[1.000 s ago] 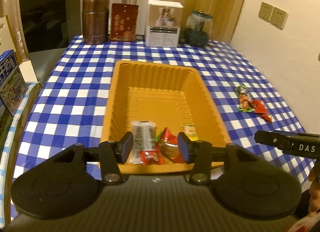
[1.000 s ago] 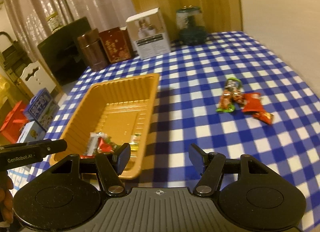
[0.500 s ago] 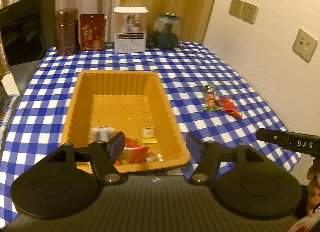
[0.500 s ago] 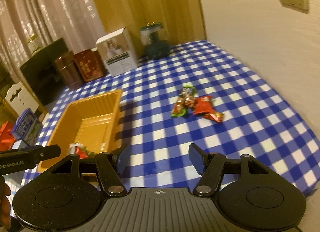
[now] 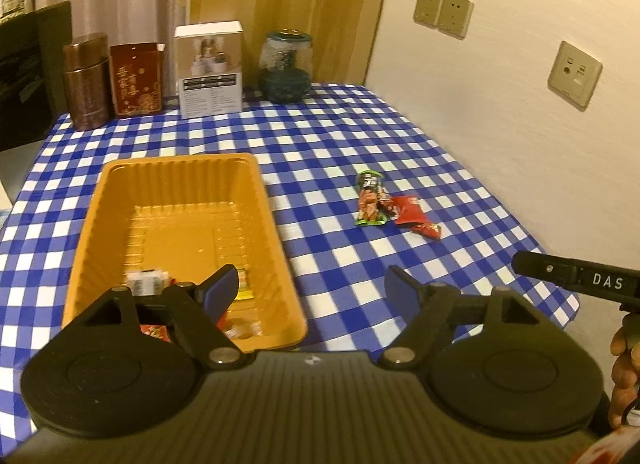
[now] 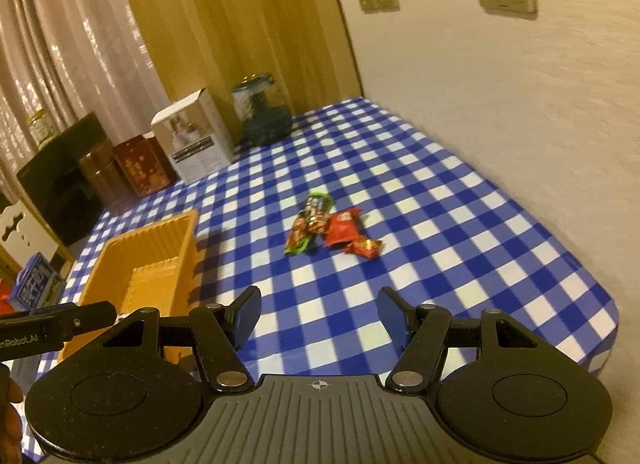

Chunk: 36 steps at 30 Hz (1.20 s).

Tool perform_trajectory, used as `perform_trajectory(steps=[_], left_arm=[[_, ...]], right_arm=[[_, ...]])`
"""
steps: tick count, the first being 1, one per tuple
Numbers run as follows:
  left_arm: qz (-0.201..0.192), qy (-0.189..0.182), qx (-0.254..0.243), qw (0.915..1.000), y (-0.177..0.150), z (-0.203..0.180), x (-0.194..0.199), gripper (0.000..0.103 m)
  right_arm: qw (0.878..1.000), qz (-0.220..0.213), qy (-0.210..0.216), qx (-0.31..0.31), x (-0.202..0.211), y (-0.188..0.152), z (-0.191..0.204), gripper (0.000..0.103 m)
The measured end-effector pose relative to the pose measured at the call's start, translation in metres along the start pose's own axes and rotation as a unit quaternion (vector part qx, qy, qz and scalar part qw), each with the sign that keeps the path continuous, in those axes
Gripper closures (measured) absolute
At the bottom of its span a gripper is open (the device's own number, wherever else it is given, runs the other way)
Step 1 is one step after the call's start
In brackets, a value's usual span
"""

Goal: Organize snacks
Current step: 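Lift both open tools out of the tray toward the remaining snacks, then grasp a red-wrapped candy with the right tool while the left grasps the red packet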

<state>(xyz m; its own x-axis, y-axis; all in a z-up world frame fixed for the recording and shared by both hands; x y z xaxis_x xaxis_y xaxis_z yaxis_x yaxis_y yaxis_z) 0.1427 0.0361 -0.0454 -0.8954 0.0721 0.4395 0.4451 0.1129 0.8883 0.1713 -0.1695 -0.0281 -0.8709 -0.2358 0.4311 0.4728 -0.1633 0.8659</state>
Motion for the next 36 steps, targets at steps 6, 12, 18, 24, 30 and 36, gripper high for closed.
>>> perform_trajectory(steps=[6,12,18,24,30,36], left_arm=[[0.000,-0.012,-0.006,0.9999,0.004,-0.017,-0.015,0.019],[0.006,-0.025,-0.008,0.9996,0.008,-0.033,-0.038,0.015],[0.015,-0.034,-0.003,0.9993,0.009,-0.043,-0.067,0.014],[0.026,-0.032,-0.003,0.9992,0.007,-0.049,-0.100,0.014],[0.029,-0.036,-0.012,0.9989,0.007,-0.059,-0.128,0.014],[0.033,-0.034,-0.018,0.9987,0.003,-0.065,-0.151,0.013]], right_arm=[[1.000,0.000,-0.002,0.003,-0.005,0.005,-0.017,0.039],[0.999,0.016,0.014,0.038,-0.021,0.007,-0.027,0.039],[0.997,0.010,0.034,0.068,-0.044,0.011,-0.042,0.039],[0.990,0.016,0.069,0.122,-0.074,0.006,-0.047,0.039],[0.981,0.026,0.102,0.162,-0.107,-0.001,-0.047,0.039],[0.970,0.035,0.131,0.204,-0.139,-0.009,-0.047,0.039]])
Point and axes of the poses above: each gripper's, at about its wrist camera, not at the fingertips, and x roughly against the way its jaws point, z to its left, y to its top, the point moved 7 cm from there along -x, roughly the way its jaws point, and after that the axes turned 15 degrees about -z, right-handed, at the moved point
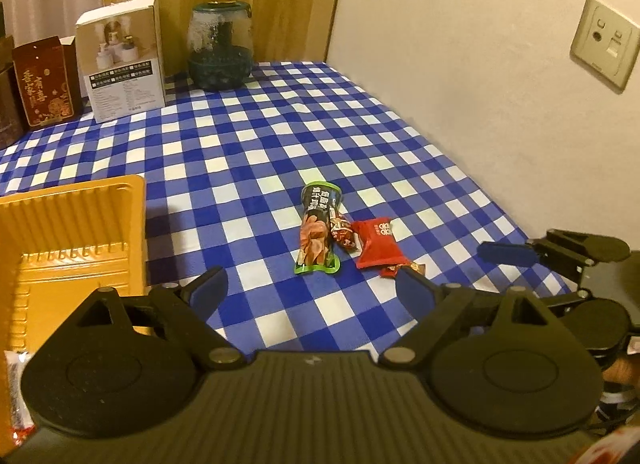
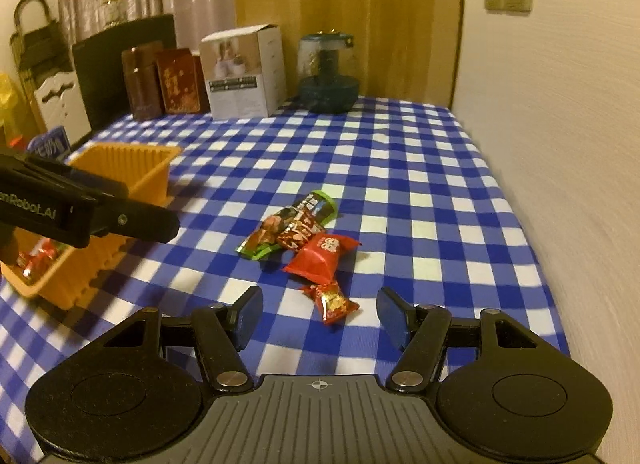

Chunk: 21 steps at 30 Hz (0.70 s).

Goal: Organize snacks
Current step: 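Grasp a red-wrapped candy with the right tool while the left grasps the red packet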

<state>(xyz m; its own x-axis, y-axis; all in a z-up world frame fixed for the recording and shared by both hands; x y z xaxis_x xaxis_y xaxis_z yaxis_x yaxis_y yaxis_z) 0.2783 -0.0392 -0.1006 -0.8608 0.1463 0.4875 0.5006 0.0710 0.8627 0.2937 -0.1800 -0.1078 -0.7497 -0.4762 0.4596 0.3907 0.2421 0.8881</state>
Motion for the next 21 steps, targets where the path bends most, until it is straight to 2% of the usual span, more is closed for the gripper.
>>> perform_trajectory(steps=[3,6,15,18,21], left_arm=[[0.005,0.005,-0.003,1.0000,-0.003,0.000,-0.010,0.013],[0.010,0.010,-0.009,0.9999,-0.006,-0.001,-0.019,0.013],[0.018,0.009,-0.010,0.9997,-0.011,-0.001,-0.033,0.013],[0.019,0.009,-0.015,0.9997,-0.012,-0.003,-0.036,0.013],[0.020,0.008,-0.016,0.9996,-0.011,-0.005,-0.039,0.013]], right_arm=[[1.000,0.008,0.008,0.012,-0.015,-0.004,-0.003,0.040],[0.999,0.017,0.015,0.028,-0.028,-0.010,-0.005,0.049],[0.998,0.037,0.026,0.054,-0.061,-0.025,-0.008,0.058],[0.997,0.042,0.026,0.058,-0.065,-0.029,-0.006,0.074],[0.998,0.042,0.019,0.048,-0.060,-0.030,-0.005,0.078]])
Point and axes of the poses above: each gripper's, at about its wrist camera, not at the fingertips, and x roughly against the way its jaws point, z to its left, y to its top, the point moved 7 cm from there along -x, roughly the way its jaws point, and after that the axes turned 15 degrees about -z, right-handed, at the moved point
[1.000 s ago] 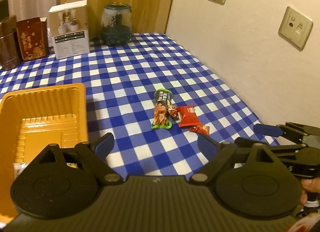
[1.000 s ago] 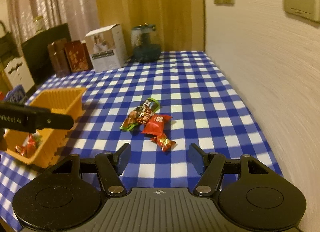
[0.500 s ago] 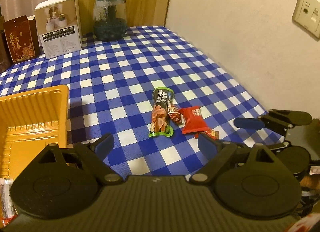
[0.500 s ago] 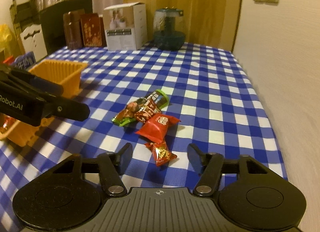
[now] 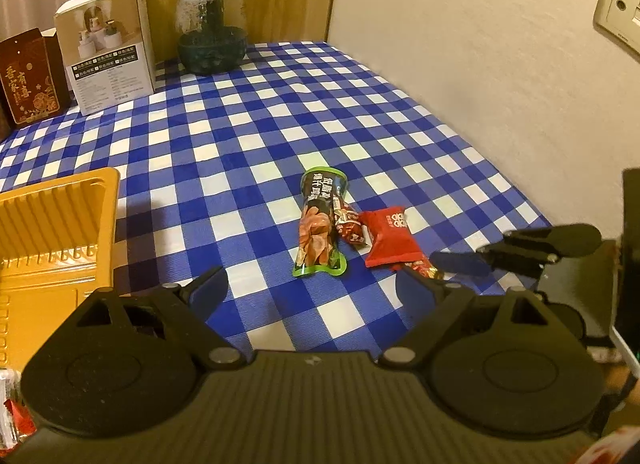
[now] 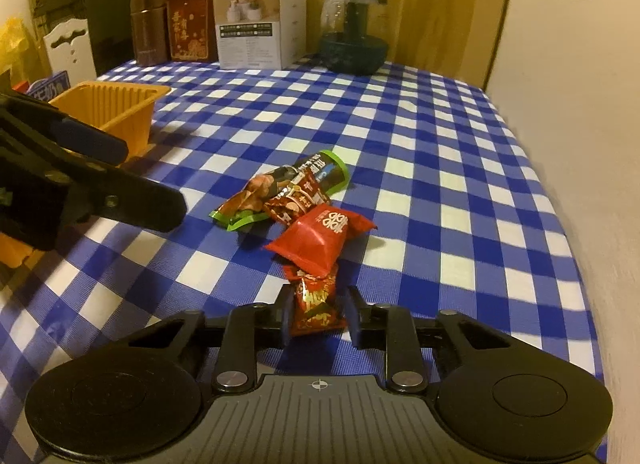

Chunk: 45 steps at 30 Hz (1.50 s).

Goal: Organize snacks
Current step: 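Grasp a red-wrapped candy with the right tool while the left grasps the red packet, then carry the red packet and red candy over the orange tray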

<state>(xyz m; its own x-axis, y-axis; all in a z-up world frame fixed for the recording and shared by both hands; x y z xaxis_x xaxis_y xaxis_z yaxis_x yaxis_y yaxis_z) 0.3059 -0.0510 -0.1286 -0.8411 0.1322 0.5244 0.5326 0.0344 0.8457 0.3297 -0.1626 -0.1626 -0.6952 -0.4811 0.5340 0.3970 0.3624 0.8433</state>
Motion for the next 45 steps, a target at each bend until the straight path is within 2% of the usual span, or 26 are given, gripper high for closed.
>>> perform_trajectory(steps=[3,8,12,16,25,27,30,37,39,45], left_arm=[[-0.002,-0.008,0.001,1.0000,0.002,-0.005,-0.002,0.013],[-0.009,-0.022,0.003,0.9997,0.004,-0.016,-0.007,0.015],[-0.018,-0.040,0.001,0.9990,0.003,-0.032,-0.014,0.024],[-0.026,-0.048,-0.004,0.9985,0.001,-0.049,-0.025,0.029],[-0.043,-0.031,-0.026,0.9983,-0.009,-0.072,-0.052,0.044],[-0.049,-0.025,-0.030,0.9980,-0.012,-0.075,-0.057,0.051],[-0.054,-0.022,-0.040,0.9975,-0.015,-0.078,-0.062,0.054],[-0.051,-0.011,-0.060,0.9968,-0.022,-0.081,-0.075,0.064],[-0.049,-0.010,-0.058,0.9971,-0.022,-0.080,-0.077,0.070],[-0.040,-0.015,-0.051,0.9978,-0.023,-0.076,-0.071,0.076]], right_arm=[[1.000,0.001,-0.013,-0.014,0.010,-0.002,-0.001,0.080],[0.997,-0.007,-0.059,-0.054,0.033,-0.005,-0.017,0.080],[0.991,-0.010,-0.099,-0.092,0.047,-0.008,-0.036,0.080],[0.985,-0.016,-0.127,-0.119,0.056,-0.012,-0.051,0.080],[0.980,-0.013,-0.135,-0.144,0.061,-0.024,-0.056,0.080],[0.979,-0.016,-0.137,-0.151,0.062,-0.025,-0.057,0.080],[0.977,-0.020,-0.143,-0.155,0.062,-0.025,-0.058,0.080],[0.972,-0.026,-0.158,-0.169,0.065,-0.026,-0.060,0.080],[0.972,-0.026,-0.161,-0.171,0.066,-0.026,-0.059,0.080],[0.971,-0.025,-0.162,-0.176,0.067,-0.026,-0.057,0.080]])
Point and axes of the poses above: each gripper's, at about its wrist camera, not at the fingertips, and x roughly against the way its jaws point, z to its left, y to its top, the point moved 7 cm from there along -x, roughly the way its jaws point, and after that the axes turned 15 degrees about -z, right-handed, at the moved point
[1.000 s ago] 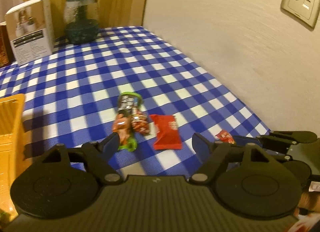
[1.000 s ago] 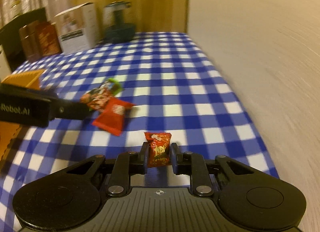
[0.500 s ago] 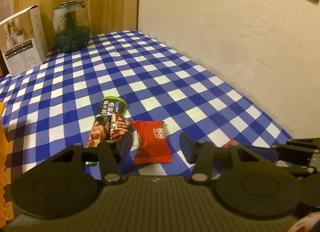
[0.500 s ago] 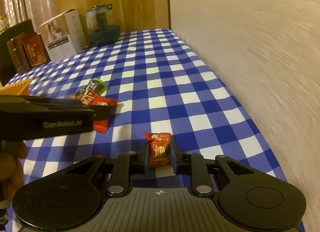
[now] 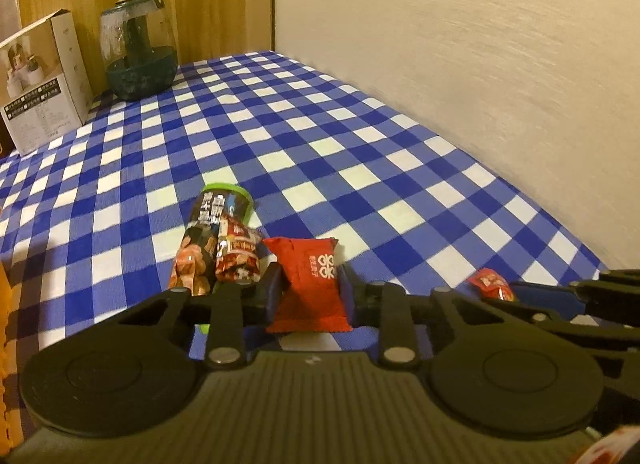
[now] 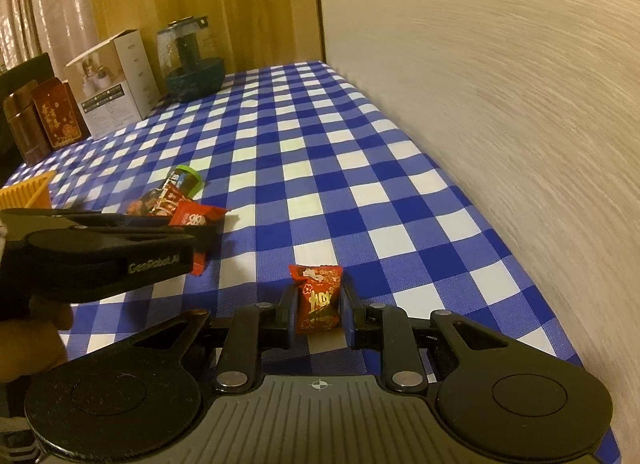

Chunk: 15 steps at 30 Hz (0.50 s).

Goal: Organize snacks
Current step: 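Carry the red packet and red candy over the orange tray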

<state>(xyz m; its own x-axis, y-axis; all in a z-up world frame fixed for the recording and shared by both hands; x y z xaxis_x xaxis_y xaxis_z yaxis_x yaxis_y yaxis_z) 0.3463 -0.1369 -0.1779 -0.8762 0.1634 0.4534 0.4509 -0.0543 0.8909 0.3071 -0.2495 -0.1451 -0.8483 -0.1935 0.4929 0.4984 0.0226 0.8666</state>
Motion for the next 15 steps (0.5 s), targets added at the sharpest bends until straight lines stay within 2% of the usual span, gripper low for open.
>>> perform_trajectory(steps=[6,15], left_arm=[[0.015,-0.006,0.033,0.9993,-0.007,0.002,0.024,0.077],[0.015,-0.002,0.069,0.9975,-0.003,0.016,0.076,0.077]], right_arm=[[1.000,0.002,0.005,-0.004,0.005,0.002,0.005,0.080],[1.000,-0.009,0.017,-0.004,0.033,0.017,0.024,0.080]])
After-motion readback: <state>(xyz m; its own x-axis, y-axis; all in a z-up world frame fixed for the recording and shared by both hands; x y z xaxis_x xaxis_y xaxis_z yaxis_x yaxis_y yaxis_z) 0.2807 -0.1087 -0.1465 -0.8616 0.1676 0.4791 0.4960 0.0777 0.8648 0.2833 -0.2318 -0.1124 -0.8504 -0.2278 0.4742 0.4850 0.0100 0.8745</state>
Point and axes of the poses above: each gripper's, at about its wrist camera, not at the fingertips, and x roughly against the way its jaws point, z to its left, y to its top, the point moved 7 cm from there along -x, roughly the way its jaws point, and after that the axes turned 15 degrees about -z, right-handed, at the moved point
